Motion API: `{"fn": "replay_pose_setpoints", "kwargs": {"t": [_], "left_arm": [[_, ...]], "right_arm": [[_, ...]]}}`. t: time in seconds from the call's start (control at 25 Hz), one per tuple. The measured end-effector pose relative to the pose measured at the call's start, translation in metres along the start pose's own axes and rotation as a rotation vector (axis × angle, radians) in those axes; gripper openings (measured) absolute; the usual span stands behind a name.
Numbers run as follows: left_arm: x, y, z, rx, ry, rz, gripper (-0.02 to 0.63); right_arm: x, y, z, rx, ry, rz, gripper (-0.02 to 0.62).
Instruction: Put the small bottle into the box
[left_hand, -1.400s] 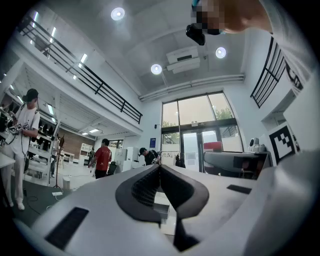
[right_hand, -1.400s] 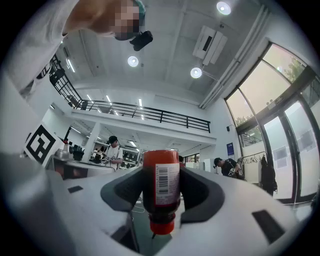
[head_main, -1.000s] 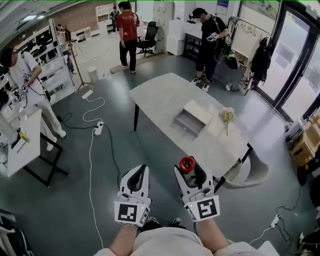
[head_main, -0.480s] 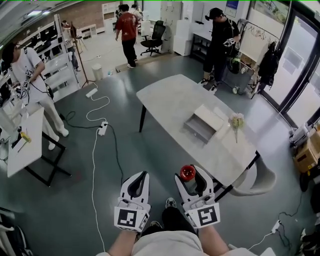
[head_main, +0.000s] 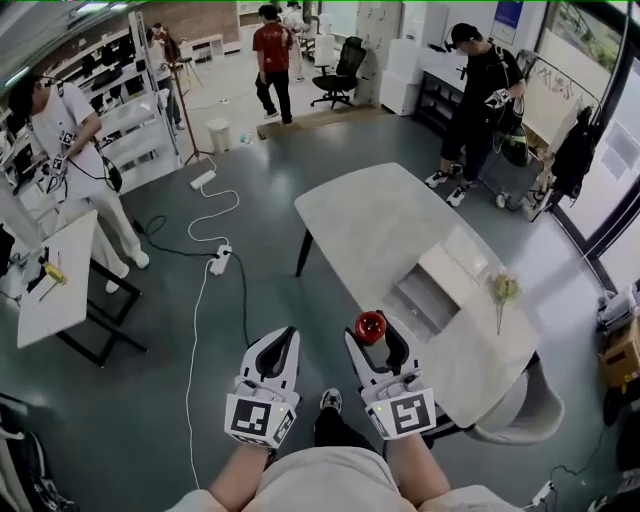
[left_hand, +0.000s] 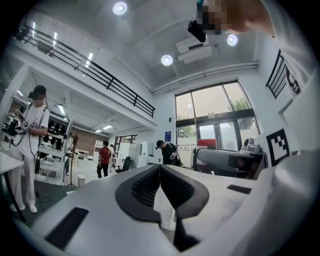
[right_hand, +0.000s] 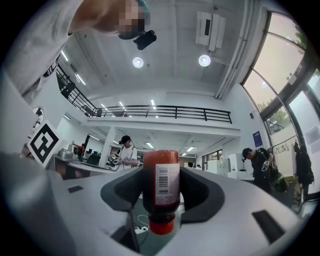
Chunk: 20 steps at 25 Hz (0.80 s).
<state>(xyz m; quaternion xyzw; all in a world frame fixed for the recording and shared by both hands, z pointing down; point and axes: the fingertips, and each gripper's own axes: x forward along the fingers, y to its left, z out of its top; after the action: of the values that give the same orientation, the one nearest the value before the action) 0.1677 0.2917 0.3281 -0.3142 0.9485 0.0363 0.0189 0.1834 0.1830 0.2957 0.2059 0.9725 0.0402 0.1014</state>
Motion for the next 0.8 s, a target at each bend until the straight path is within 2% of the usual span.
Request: {"fn": "replay_pose_setpoints", "kwargs": {"t": [0.28,0.52,0.64,0.8], "left_arm": [[0.105,0.044,0.017,0.027,-0.02,0.026,0.026],[0.175,0.074,0.005,0.047,0.027,0.005,0.026],[0.215,0.09,-0.007,0.051,0.054,-0.037,0.026],[0.281,0.106,-0.022,0.037,0.08,-0.143,0.026]], "right_arm": [[0.095,-0.061,-0.01,0.04,-0.024,0.071,0.233],[0.146,-0.109,-0.035,0.081,-0.006,0.058,0.233],[0.173,-0.129,-0.052,0.086,0.004,0.021,0.233],[0.212,-0.163,-0.075,0.081,0.033,-0.059,0.233]]}}
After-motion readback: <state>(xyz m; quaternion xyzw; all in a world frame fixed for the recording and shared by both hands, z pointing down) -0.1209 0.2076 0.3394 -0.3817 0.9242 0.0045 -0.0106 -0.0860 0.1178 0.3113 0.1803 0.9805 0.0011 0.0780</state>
